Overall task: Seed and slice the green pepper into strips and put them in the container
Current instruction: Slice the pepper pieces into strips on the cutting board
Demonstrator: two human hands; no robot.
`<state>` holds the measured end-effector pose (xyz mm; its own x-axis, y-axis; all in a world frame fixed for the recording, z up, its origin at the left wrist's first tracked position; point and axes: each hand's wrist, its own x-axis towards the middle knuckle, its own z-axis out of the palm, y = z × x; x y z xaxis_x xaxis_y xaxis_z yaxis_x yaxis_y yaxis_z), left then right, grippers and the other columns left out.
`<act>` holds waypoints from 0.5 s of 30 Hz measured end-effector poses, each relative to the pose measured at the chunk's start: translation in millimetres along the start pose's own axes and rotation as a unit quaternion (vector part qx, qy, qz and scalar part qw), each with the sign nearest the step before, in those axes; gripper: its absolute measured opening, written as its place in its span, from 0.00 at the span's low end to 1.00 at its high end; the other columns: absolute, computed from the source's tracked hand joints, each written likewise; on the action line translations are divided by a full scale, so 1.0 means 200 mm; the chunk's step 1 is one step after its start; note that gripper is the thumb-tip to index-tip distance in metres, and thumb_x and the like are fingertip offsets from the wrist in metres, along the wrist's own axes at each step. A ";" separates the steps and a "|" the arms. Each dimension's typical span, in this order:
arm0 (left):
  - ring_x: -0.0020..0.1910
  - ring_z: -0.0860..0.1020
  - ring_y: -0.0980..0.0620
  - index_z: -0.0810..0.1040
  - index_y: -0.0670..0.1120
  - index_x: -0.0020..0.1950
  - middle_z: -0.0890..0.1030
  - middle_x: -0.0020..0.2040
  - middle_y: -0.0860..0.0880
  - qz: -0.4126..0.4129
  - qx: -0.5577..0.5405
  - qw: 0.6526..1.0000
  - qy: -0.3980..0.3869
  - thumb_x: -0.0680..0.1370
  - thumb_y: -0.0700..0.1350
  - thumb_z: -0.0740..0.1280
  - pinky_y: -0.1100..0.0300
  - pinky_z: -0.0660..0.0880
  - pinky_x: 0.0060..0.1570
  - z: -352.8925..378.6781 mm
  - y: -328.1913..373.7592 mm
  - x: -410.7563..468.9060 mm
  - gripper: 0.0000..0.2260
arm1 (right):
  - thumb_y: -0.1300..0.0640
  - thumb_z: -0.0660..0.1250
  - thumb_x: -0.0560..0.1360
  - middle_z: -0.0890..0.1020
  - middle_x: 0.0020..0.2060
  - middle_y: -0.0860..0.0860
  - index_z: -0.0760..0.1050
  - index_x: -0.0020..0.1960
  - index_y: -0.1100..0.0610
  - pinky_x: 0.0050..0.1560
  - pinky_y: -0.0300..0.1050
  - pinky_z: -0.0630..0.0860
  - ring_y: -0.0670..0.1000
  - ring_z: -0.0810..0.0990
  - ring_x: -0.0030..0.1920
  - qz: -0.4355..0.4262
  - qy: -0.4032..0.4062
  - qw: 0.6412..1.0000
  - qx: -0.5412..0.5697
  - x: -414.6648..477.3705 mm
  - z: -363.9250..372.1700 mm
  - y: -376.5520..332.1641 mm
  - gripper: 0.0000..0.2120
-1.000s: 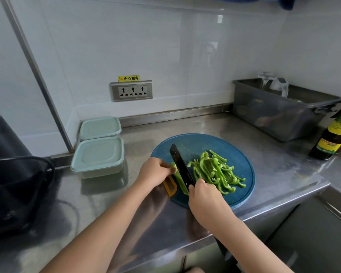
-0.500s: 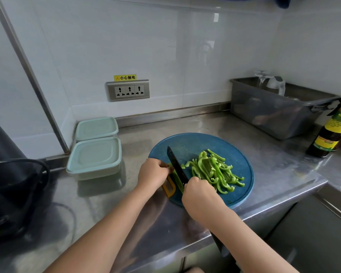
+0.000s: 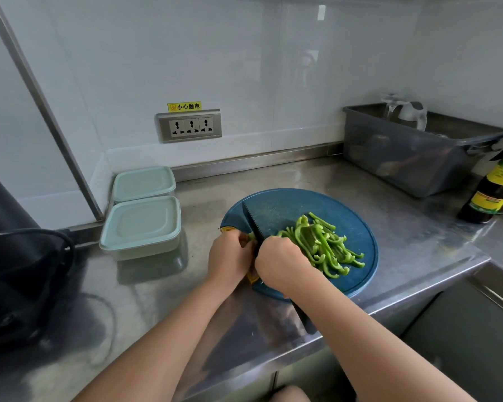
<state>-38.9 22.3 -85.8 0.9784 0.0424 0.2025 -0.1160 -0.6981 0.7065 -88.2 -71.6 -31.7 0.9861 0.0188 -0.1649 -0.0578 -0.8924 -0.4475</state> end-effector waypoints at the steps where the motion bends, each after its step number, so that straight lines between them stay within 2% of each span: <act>1: 0.31 0.70 0.53 0.69 0.47 0.31 0.72 0.29 0.53 -0.001 -0.005 1.000 0.013 0.76 0.43 0.65 0.67 0.59 0.27 0.01 -0.01 0.00 0.14 | 0.61 0.54 0.78 0.62 0.30 0.50 0.57 0.32 0.55 0.43 0.46 0.68 0.61 0.77 0.55 0.009 -0.003 1.000 0.002 -0.01 0.00 0.02 0.17; 3: 0.32 0.73 0.51 0.70 0.48 0.31 0.72 0.29 0.54 -0.005 -0.024 0.999 0.027 0.76 0.43 0.66 0.63 0.64 0.29 0.01 -0.02 0.02 0.13 | 0.61 0.54 0.78 0.64 0.31 0.50 0.59 0.32 0.55 0.44 0.46 0.69 0.61 0.77 0.53 0.028 -0.006 1.000 0.010 -0.04 -0.02 0.06 0.16; 6: 0.37 0.75 0.54 0.78 0.47 0.40 0.76 0.33 0.55 0.007 -0.056 0.998 0.013 0.75 0.44 0.69 0.61 0.71 0.39 -0.01 -0.04 0.04 0.04 | 0.62 0.53 0.80 0.71 0.37 0.54 0.67 0.38 0.59 0.43 0.46 0.71 0.57 0.77 0.43 0.076 -0.018 0.996 0.041 -0.11 -0.01 0.14 0.13; 7: 0.37 0.75 0.56 0.79 0.47 0.43 0.77 0.35 0.55 0.017 -0.067 0.998 0.006 0.74 0.44 0.70 0.63 0.71 0.40 -0.02 -0.04 0.04 0.02 | 0.61 0.52 0.81 0.71 0.36 0.54 0.66 0.37 0.58 0.40 0.45 0.72 0.55 0.76 0.37 0.092 -0.022 0.994 0.053 -0.12 -0.02 0.17 0.14; 10: 0.39 0.77 0.60 0.81 0.48 0.45 0.79 0.38 0.57 0.038 -0.105 0.993 -0.025 0.72 0.44 0.72 0.71 0.69 0.39 -0.04 -0.05 0.04 0.04 | 0.55 0.52 0.81 0.72 0.30 0.55 0.64 0.34 0.57 0.25 0.40 0.72 0.53 0.73 0.25 0.130 0.000 0.985 0.112 -0.13 -0.05 0.25 0.17; 12: 0.40 0.78 0.60 0.81 0.49 0.44 0.80 0.38 0.57 0.042 -0.116 0.991 -0.043 0.71 0.44 0.73 0.72 0.70 0.40 -0.05 -0.04 0.04 0.04 | 0.52 0.53 0.81 0.73 0.31 0.57 0.66 0.37 0.60 0.22 0.39 0.71 0.55 0.73 0.25 0.134 0.036 0.981 0.138 -0.14 -0.06 0.26 0.17; 15: 0.37 0.78 0.61 0.81 0.50 0.42 0.80 0.37 0.57 0.044 -0.117 0.991 -0.053 0.69 0.44 0.75 0.73 0.71 0.38 -0.04 -0.02 0.03 0.05 | 0.50 0.53 0.81 0.73 0.35 0.57 0.65 0.37 0.59 0.30 0.47 0.74 0.57 0.73 0.31 0.097 0.084 0.979 0.158 -0.16 -0.05 0.24 0.17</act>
<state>-34.8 31.5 -82.2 0.9739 -0.0943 0.2064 -0.2253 -0.5100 0.8302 -120.5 -120.1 -39.1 0.9620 -0.2355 -0.1383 -0.2654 -0.6873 -0.6761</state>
